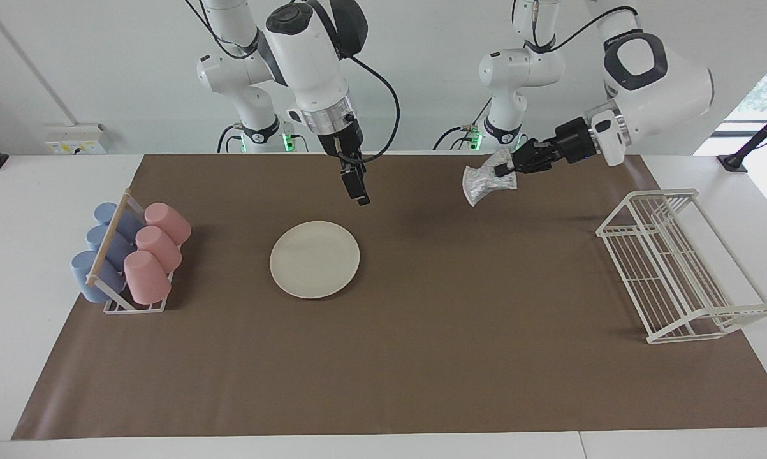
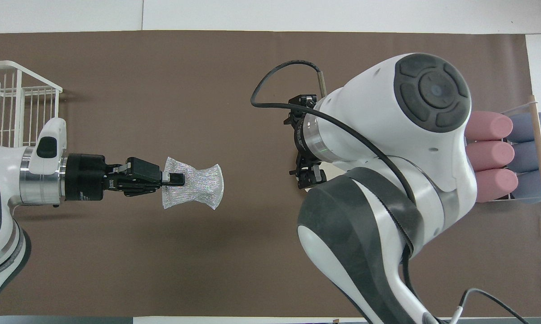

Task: Wipe plate with sponge
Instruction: 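Lift the plate with the right gripper while the left gripper brings the sponge, then rub the sponge in the left gripper across the plate held by the right gripper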

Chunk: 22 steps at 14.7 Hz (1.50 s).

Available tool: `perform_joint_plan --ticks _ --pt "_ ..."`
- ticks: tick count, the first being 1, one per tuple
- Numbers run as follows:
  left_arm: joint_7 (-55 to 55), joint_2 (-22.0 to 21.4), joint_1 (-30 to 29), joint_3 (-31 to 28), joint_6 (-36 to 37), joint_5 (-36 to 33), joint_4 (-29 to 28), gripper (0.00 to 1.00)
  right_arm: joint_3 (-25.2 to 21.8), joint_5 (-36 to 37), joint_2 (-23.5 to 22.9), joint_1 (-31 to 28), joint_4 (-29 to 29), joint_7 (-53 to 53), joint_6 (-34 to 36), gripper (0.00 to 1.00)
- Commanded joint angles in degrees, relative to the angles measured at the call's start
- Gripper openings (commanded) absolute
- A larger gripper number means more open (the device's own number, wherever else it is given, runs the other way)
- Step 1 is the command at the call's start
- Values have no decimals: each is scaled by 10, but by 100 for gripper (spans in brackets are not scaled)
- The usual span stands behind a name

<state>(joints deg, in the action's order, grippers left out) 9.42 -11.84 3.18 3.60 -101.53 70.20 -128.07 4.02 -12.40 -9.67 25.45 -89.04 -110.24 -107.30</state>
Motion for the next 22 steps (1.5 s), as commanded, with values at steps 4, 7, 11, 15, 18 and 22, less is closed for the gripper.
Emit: perform_joint_plan --ticks 4,7,11,15,18,22 --pt "125 -9 34 -8 -15 129 -73 0 1 4 -21 42 11 -46 16 100" --pt "142 0 54 -7 -31 136 -76 0 1 5 -6 59 -17 -55 11 100" --pt "145 2 76 -7 -53 157 -79 0 1 5 5 86 -43 -90 -11 100" --pt "145 0 81 -8 -53 157 -84 0 1 4 21 101 -78 -105 -32 100" --pt "146 -1 80 -8 -53 157 -87 0 2 5 20 101 -74 -116 -30 100" --pt "146 -1 81 -8 -53 157 -86 0 1 4 20 115 -74 -118 -36 83"
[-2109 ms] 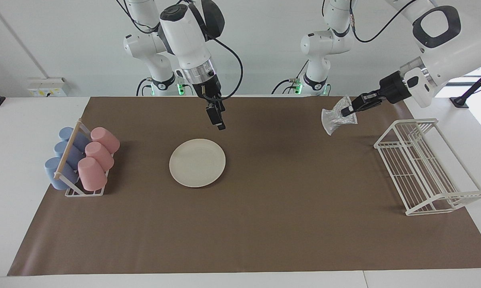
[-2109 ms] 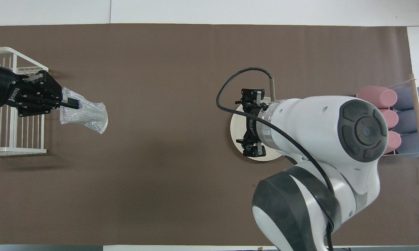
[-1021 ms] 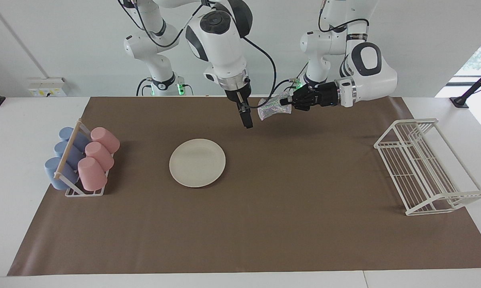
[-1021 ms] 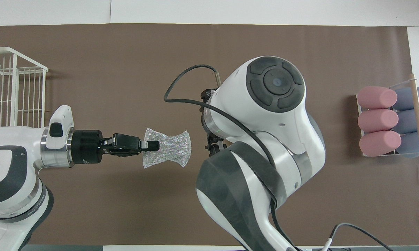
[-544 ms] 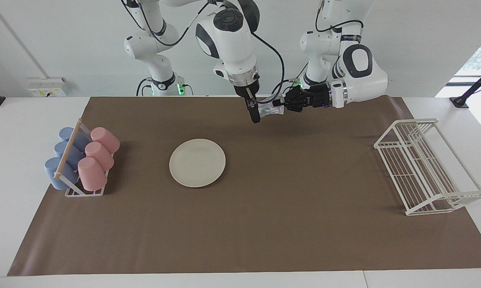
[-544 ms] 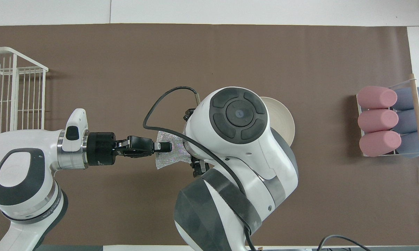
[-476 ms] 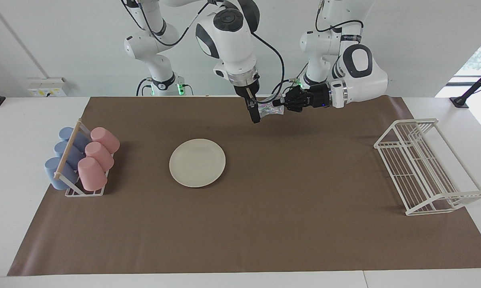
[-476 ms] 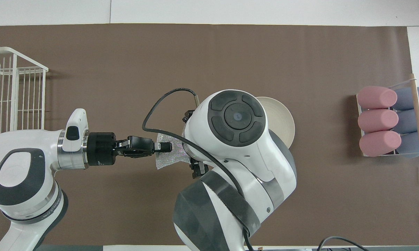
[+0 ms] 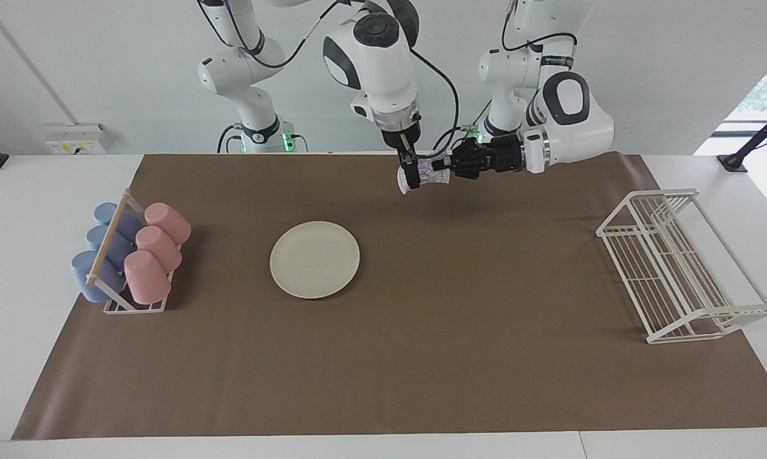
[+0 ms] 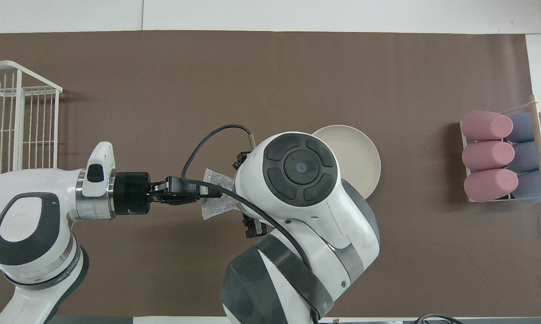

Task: Wipe plate with sponge
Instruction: 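Rub the sponge in the left gripper across the plate held by the right gripper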

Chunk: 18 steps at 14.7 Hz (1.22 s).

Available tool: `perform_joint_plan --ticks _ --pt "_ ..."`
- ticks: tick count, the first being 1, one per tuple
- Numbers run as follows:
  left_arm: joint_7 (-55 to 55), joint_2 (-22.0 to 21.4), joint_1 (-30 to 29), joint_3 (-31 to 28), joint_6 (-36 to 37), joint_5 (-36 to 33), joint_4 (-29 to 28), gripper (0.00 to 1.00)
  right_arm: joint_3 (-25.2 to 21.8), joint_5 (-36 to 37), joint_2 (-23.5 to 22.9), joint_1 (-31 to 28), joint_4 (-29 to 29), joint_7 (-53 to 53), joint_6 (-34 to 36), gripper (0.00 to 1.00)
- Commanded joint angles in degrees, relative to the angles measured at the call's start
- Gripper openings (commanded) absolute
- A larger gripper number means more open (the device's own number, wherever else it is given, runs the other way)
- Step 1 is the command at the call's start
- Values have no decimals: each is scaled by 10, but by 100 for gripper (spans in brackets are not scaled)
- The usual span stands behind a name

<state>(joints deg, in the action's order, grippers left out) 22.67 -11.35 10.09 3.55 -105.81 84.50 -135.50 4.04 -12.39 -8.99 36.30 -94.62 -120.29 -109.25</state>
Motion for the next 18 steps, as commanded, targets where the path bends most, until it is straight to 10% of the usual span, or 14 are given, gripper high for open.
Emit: perform_joint_plan --ticks 1,2,6,12,13,14,18 --pt "13 -6 12 -7 -10 14 -13 0 1 4 13 6 -19 -19 -22 82" --pt "13 -6 12 -7 -10 14 -12 0 1 5 13 7 -20 -19 -24 78" --pt "13 -6 11 -7 -7 13 -13 0 1 6 13 9 -21 -11 -23 0" --pt "14 -7 9 -8 -5 10 -13 0 1 6 14 8 -22 -6 -24 0" --pt "14 -7 10 -8 -6 9 -13 22 1 6 14 7 -22 -3 -24 0" --pt "13 -7 10 -8 -8 8 -13 99 1 6 14 7 -23 1 -24 0" --pt "11 -7 5 -8 -6 6 -13 100 1 6 16 7 -22 1 -15 0"
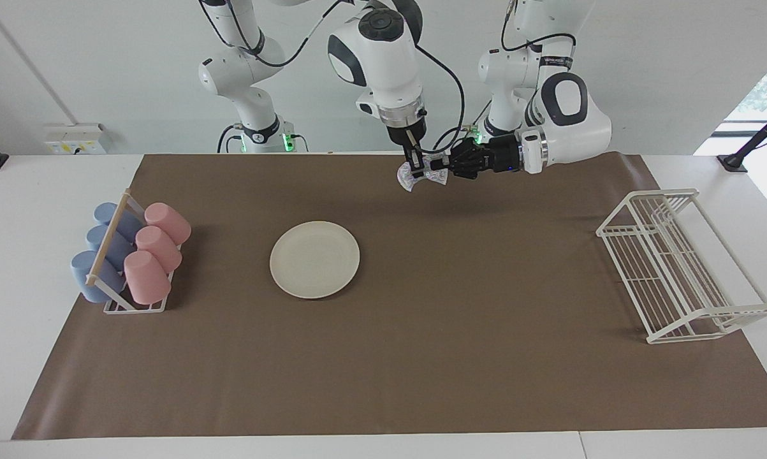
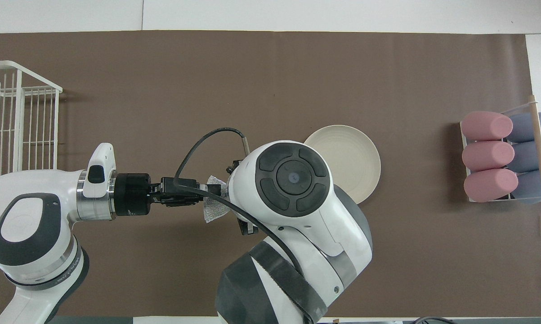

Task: Wipe plate with sponge
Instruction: 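Rub the sponge in the left gripper across the plate held by the right gripper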

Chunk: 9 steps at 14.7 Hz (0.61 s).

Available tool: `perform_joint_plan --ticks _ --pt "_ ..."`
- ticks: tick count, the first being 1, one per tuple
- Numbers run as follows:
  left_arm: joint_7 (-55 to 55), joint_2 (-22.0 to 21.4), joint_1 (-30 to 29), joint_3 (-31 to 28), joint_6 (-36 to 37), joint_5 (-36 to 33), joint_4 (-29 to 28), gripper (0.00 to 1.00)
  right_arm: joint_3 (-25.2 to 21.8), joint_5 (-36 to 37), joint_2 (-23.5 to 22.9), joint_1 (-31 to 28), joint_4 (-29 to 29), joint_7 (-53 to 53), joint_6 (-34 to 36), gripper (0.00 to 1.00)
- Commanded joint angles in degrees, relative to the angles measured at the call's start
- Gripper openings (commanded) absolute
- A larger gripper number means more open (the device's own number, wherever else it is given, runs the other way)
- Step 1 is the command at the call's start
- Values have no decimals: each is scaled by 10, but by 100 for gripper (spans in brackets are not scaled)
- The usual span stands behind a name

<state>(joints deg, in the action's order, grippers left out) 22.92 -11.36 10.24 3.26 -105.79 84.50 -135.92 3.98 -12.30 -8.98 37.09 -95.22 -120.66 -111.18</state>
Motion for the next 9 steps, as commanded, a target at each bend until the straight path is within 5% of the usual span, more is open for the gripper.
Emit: perform_joint_plan --ticks 1,9 --pt "9 -7 0 -6 -7 5 -8 100 2 5 20 -4 -25 11 4 0" --pt "-10 -12 -76 -6 -10 -180 12 100 -2 4 52 -99 -208 175 -168 0"
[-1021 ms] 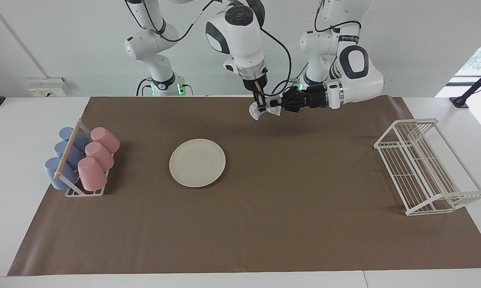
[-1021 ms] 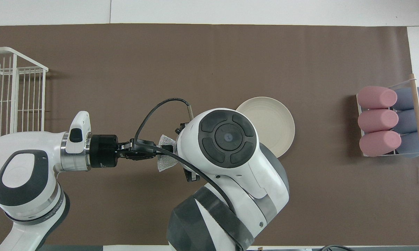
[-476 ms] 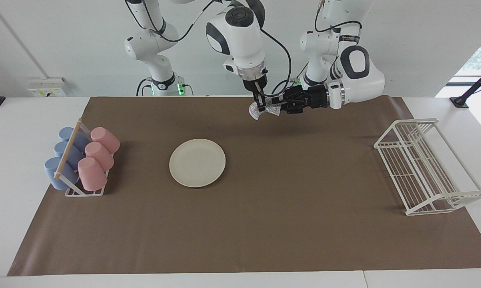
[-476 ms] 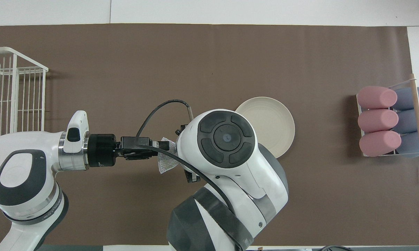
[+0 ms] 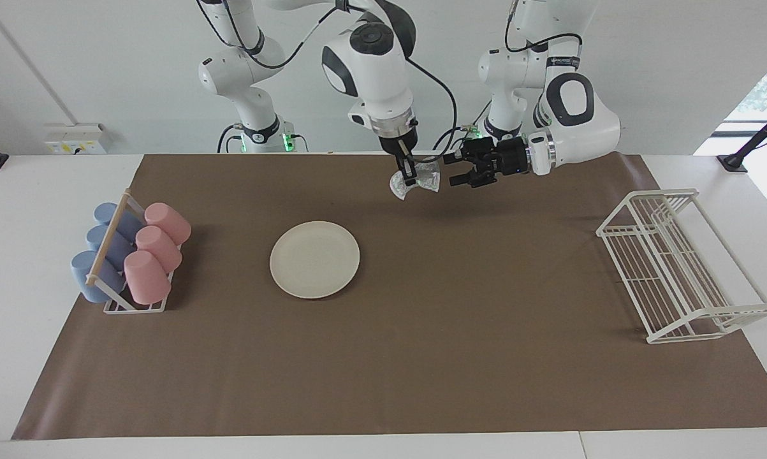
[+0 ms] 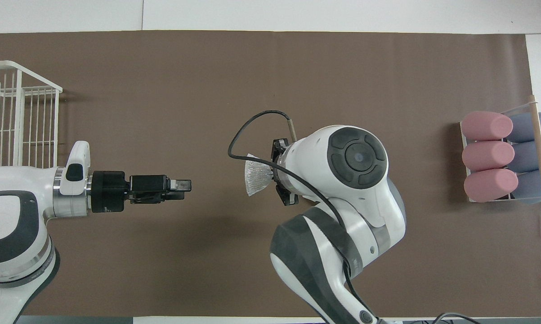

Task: Wipe plate with sponge
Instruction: 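Lower the plate onto the table with the right gripper while the left gripper withdraws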

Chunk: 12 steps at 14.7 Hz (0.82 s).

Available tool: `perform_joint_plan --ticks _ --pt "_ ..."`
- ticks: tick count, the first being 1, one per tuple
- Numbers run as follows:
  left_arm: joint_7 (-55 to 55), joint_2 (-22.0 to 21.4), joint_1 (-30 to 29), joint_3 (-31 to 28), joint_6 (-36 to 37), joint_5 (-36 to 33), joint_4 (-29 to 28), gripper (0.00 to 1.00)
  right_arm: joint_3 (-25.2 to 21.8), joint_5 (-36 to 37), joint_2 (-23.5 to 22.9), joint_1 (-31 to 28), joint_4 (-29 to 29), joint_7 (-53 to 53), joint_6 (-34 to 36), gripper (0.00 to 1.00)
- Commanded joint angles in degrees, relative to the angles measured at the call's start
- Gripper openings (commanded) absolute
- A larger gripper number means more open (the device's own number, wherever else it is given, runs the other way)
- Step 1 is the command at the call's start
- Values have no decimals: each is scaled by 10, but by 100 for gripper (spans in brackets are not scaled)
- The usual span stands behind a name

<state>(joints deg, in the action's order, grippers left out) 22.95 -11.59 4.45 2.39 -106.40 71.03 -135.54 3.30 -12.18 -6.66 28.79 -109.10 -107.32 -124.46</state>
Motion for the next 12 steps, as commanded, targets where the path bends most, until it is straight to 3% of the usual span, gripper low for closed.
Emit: perform_joint_plan --ticks 1,5,8,12 --pt "-17 -8 -26 2 -6 -66 13 100 5 3 31 -16 -97 66 -53 0" --pt "-44 -1 -58 2 -14 -165 50 100 5 3 50 -40 -199 140 -148 0" --pt "-54 -3 -65 2 -14 -207 56 100 5 3 44 -73 -206 223 -154 0" --pt "-55 -1 -67 2 -17 -218 61 100 6 3 38 -74 -216 231 -163 0"
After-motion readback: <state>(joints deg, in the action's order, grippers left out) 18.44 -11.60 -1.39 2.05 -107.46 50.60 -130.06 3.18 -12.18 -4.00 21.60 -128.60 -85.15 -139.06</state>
